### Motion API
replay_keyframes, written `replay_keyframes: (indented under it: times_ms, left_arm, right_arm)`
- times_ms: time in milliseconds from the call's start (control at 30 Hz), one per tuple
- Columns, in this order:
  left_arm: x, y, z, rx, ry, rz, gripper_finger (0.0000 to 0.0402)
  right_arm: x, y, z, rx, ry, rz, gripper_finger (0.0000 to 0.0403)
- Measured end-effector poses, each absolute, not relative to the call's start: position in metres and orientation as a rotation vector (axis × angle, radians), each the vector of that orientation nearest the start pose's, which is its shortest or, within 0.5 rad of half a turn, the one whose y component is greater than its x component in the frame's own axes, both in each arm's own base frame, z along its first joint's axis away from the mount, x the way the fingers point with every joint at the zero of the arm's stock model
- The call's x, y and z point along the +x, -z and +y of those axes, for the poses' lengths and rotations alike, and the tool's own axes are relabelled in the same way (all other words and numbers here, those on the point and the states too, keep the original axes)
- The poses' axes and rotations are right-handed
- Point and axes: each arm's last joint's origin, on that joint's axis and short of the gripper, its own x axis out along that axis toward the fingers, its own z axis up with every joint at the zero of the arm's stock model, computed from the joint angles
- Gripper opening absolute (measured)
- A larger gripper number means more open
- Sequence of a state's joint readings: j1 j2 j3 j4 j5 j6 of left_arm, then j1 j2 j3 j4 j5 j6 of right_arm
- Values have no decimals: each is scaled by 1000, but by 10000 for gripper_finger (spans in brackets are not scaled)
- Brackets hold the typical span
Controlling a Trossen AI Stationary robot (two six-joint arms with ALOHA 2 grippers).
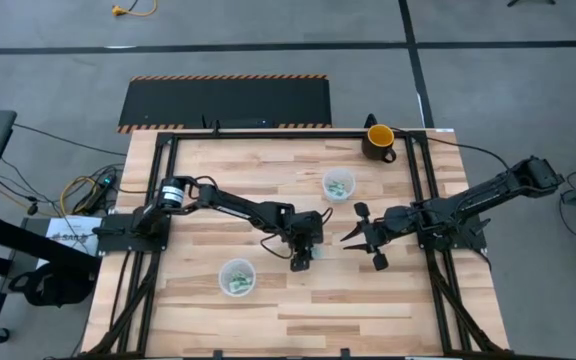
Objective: Pick and place Stevia / Truvia into bins
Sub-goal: Put the stevia packet into the bottom transparent container
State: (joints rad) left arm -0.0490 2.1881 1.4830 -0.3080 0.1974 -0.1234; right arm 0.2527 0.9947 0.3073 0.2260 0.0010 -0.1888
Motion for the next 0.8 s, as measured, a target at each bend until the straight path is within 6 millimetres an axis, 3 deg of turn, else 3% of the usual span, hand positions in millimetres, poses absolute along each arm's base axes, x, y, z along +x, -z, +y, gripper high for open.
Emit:
replay_keyframes:
  times_ms: [167, 500, 800]
  left_arm:
    - [448, -121, -24, -173, 141, 1037, 198]
    - [448, -119, -16, -36, 126, 1037, 117]
    - [446, -118, -6, 3, 147, 1047, 108]
  right_arm:
    - [184, -173, 48, -246, -291, 433, 93]
    - [184, -173, 48, -249, -291, 426, 93]
    - [185, -175, 48, -269, -294, 404, 93]
